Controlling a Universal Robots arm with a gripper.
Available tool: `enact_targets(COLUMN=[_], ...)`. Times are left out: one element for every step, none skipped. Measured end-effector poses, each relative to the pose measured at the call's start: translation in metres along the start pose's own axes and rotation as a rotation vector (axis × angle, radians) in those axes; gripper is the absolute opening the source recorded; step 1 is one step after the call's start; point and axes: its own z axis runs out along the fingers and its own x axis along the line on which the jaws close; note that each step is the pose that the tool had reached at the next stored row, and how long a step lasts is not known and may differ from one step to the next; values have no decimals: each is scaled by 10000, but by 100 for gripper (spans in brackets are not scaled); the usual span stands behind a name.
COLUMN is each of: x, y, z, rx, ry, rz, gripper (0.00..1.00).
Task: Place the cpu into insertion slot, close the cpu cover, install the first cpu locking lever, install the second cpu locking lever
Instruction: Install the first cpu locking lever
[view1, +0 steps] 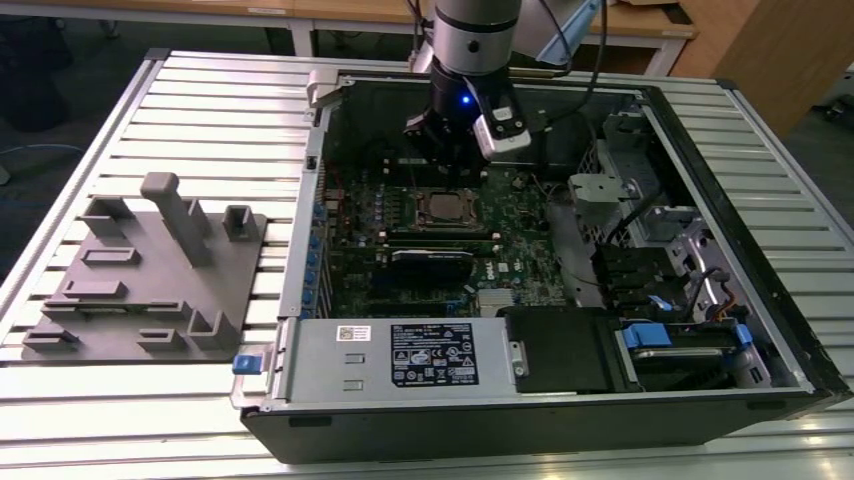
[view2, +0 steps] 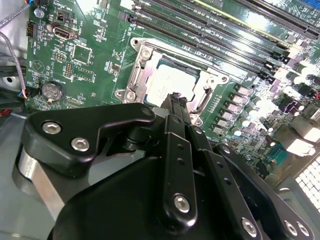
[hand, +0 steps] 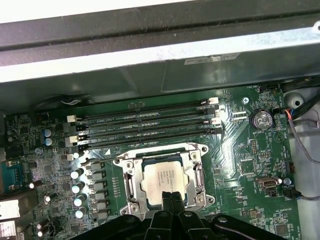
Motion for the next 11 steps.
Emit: enact_targets(x=[-1,-1,-2,-4,-4,-5,-5,-5,-5,-5,-4], y=[-2,-8,-15,-22,-28,-31,-34,-34,-34,-34,-34], z=[-1,0,1,0,1,1,0,0,0,0,0], rx=[-52,-191,-365,-532,-663,-725,-750,-755,-755,-756,-756], ry=[8,30,56,80,98,108,112,113,113,113,113], rz=[1,6,11,15,19,21,21,22,23,23,21], gripper=[11,11,11,11,11,11,11,11,11,11,11])
